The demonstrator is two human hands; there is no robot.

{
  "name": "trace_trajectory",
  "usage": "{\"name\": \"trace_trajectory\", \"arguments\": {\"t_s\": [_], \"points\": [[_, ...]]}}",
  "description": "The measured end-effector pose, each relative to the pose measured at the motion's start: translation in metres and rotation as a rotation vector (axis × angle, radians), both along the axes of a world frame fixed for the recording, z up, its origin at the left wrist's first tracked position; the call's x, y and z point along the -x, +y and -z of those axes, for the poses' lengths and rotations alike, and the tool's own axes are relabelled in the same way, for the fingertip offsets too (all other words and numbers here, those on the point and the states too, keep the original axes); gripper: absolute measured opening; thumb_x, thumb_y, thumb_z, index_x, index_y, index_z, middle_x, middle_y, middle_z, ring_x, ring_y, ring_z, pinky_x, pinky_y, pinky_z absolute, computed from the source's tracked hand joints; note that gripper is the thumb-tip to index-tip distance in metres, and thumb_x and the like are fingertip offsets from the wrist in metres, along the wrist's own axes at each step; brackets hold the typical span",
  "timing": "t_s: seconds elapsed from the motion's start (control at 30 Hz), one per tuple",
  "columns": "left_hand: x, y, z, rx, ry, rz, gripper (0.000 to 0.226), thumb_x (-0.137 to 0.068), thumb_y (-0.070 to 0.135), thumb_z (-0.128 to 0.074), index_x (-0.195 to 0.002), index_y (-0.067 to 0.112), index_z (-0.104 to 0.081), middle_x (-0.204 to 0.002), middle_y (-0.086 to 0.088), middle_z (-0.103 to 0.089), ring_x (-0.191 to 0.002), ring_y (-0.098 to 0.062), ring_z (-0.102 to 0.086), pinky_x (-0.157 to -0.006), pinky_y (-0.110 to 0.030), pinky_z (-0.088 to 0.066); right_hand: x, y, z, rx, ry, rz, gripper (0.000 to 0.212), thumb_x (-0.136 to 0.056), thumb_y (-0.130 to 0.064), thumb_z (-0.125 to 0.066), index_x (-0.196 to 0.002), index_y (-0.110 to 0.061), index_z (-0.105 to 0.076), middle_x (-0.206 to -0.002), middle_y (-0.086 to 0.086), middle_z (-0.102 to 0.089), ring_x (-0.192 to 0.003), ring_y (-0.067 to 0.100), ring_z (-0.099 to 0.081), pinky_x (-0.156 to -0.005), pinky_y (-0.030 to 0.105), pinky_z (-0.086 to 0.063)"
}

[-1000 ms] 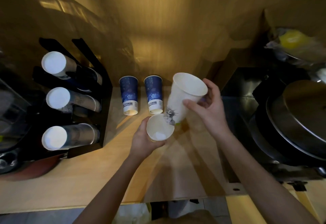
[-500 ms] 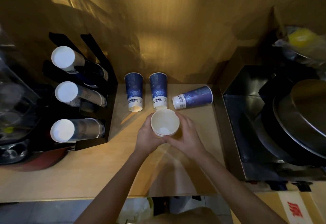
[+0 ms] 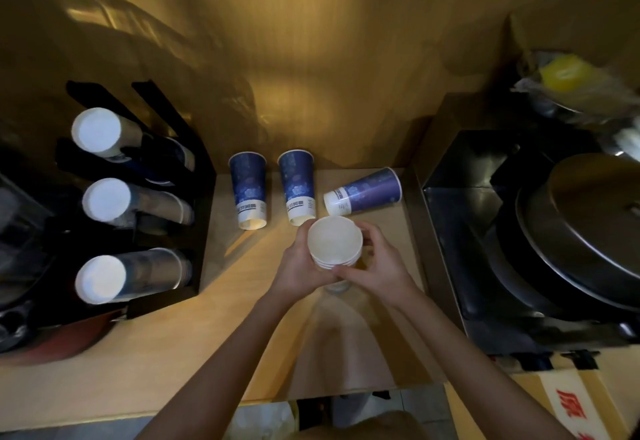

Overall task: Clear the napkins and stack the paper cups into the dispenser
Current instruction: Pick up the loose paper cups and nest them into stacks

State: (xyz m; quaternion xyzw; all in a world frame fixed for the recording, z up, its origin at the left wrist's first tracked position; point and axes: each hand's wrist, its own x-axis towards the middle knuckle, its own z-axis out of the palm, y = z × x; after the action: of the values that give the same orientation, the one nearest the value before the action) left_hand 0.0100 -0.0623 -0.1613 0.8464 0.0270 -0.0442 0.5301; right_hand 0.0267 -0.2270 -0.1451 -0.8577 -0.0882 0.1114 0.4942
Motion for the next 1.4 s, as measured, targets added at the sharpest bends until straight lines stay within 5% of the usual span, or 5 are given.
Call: {"name": "trace_trajectory", "arguments": {"t_s": [0.17, 0.4, 1.0, 1.17, 1.4], "points": [[-0.023, -0.048, -0.013, 0.035, -0.053, 0.164, 0.090, -0.058, 0.036, -0.083, -0.131, 0.029, -0.032, -0.131, 0.006, -0.049, -0.116, -0.008, -0.048, -0.098, -0.034, -0.047, 0.001, -0.048, -0.012, 0.017, -0.011, 0.132, 0.081, -0.060, -0.030, -0.083, -0.126, -0.034, -0.036, -0.120, -0.014, -0.048, -0.113, 0.007, -0.048, -0.086, 0.015, -0.039], [-0.041, -0.101, -0.005, -0.015, -0.113, 0.241, 0.083, -0.056, 0.049, -0.081, -0.126, 0.032, -0.039, -0.129, 0.007, -0.052, -0.113, -0.009, -0.049, -0.096, -0.026, -0.042, 0.007, -0.094, -0.011, 0.121, -0.041, 0.256, 0.082, -0.066, -0.029, -0.080, -0.133, -0.027, -0.033, -0.138, 0.000, -0.046, -0.126, 0.015, -0.042, -0.105, 0.035, -0.038], [-0.048, -0.094, -0.005, -0.314, -0.063, 0.380, 0.085, -0.066, 0.026, -0.078, -0.137, 0.017, -0.032, -0.142, -0.007, -0.043, -0.128, -0.022, -0.042, -0.104, -0.032, -0.035, -0.010, -0.098, -0.022, 0.319, -0.039, 0.367, 0.053, -0.083, -0.039, -0.060, -0.123, -0.011, -0.042, -0.121, 0.013, -0.051, -0.102, 0.025, -0.054, -0.082, 0.036, -0.048], [-0.069, -0.037, -0.026, -0.429, -0.074, 0.232, 0.046, -0.079, 0.017, -0.062, -0.123, 0.010, -0.052, -0.126, -0.014, -0.057, -0.112, -0.026, -0.055, -0.094, -0.030, -0.041, -0.046, -0.069, -0.043, 0.457, -0.140, 0.252, 0.044, -0.086, -0.029, -0.057, -0.122, -0.009, -0.045, -0.123, 0.015, -0.049, -0.114, 0.028, -0.049, -0.097, 0.047, -0.044], [-0.102, 0.052, -0.041, -0.652, -0.042, -0.031, 0.036, -0.087, 0.030, -0.053, -0.116, 0.009, -0.056, -0.119, -0.015, -0.057, -0.110, -0.030, -0.055, -0.088, -0.041, -0.046, -0.113, 0.005, -0.051, 0.597, -0.227, 0.043, 0.043, -0.088, -0.032, -0.053, -0.121, -0.006, -0.046, -0.123, 0.018, -0.052, -0.114, 0.034, -0.046, -0.097, 0.046, -0.041]]}}
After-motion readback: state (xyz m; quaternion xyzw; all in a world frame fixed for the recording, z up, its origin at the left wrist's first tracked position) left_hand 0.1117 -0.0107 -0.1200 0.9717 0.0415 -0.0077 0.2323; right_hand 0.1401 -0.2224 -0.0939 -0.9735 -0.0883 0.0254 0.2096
